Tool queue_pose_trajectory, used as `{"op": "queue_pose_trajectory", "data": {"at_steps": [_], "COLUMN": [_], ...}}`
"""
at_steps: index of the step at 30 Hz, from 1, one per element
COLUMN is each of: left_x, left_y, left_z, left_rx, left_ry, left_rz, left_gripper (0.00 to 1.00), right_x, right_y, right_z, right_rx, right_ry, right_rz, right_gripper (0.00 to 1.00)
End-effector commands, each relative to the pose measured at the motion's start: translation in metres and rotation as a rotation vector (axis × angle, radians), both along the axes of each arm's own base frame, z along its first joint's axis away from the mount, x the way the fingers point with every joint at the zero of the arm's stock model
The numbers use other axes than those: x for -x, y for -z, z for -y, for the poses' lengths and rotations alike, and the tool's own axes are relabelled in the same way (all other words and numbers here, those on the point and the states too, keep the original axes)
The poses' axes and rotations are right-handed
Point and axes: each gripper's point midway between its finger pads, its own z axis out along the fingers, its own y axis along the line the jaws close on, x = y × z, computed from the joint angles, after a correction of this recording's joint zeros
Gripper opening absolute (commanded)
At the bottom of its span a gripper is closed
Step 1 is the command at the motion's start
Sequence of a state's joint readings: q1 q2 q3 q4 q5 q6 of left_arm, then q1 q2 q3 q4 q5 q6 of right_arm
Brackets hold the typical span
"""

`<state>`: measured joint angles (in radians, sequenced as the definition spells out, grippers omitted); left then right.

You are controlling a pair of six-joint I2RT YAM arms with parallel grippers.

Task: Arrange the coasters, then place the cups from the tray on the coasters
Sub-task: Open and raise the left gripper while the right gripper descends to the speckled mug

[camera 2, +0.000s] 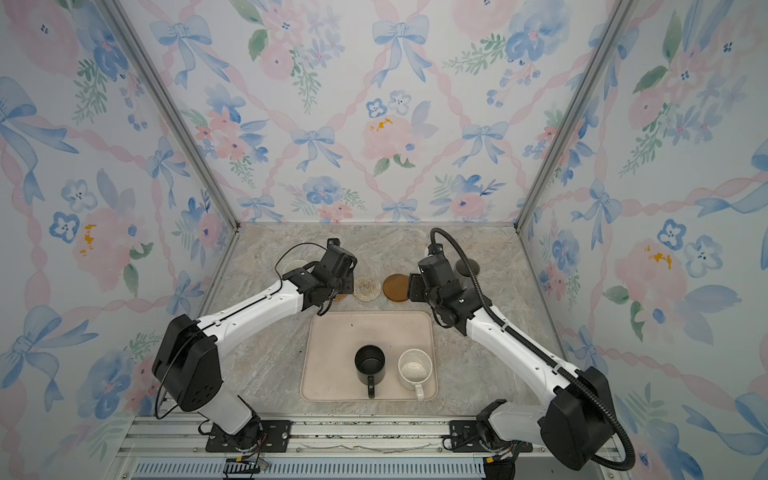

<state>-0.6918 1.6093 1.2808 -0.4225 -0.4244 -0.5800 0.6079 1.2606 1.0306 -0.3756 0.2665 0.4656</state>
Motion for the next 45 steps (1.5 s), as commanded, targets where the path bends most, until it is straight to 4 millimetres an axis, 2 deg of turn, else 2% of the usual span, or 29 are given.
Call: {"op": "queue_pose_trajectory", "data": {"at_steps": [1, 5, 9, 11, 13, 17, 21, 26, 30, 39, 45], "left_x": [-0.003, 0.0, 0.011, 0.02, 0.03, 0.049, 0.054, 0.051, 0.044, 0.033, 0.03], "left_y": [-0.043, -0.067, -0.069, -0.064, -0.062, -0.075, -0.085, -0.077, -0.068, -0.052, -0.046], "left_z": [0.006, 0.018, 0.018, 0.019, 0.022, 0.026, 0.025, 0.027, 0.03, 0.033, 0.034], "left_rx": [0.009, 0.069, 0.126, 0.174, 0.246, 0.405, 0.397, 0.345, 0.295, 0.214, 0.187], "left_ry": [-0.012, 0.017, 0.023, 0.042, 0.087, 0.167, 0.196, 0.204, 0.192, 0.175, 0.166], "left_rz": [0.137, 0.225, 0.296, 0.332, 0.378, 0.481, 0.507, 0.499, 0.457, 0.393, 0.375], "left_gripper": [0.47, 0.47, 0.46, 0.45, 0.44, 0.43, 0.44, 0.45, 0.45, 0.45, 0.45], "right_x": [0.02, 0.05, 0.086, 0.102, 0.119, 0.15, 0.175, 0.196, 0.209, 0.236, 0.242], "right_y": [-0.018, -0.024, -0.024, -0.022, -0.018, -0.004, 0.016, 0.035, 0.043, 0.078, 0.092], "right_z": [0.01, 0.013, 0.011, 0.011, 0.01, 0.011, 0.01, 0.009, 0.017, 0.022, 0.017], "right_rx": [0.104, 0.199, 0.261, 0.292, 0.313, 0.342, 0.394, 0.449, 0.462, 0.336, 0.288], "right_ry": [0.006, -0.027, -0.093, -0.123, -0.167, -0.214, -0.225, -0.222, -0.201, -0.197, -0.215], "right_rz": [0.037, 0.033, 0.025, 0.033, 0.037, -0.026, -0.087, -0.143, -0.185, -0.296, -0.324], "right_gripper": [0.64, 0.64, 0.63, 0.61, 0.61, 0.59, 0.59, 0.59, 0.6, 0.6, 0.58]}}
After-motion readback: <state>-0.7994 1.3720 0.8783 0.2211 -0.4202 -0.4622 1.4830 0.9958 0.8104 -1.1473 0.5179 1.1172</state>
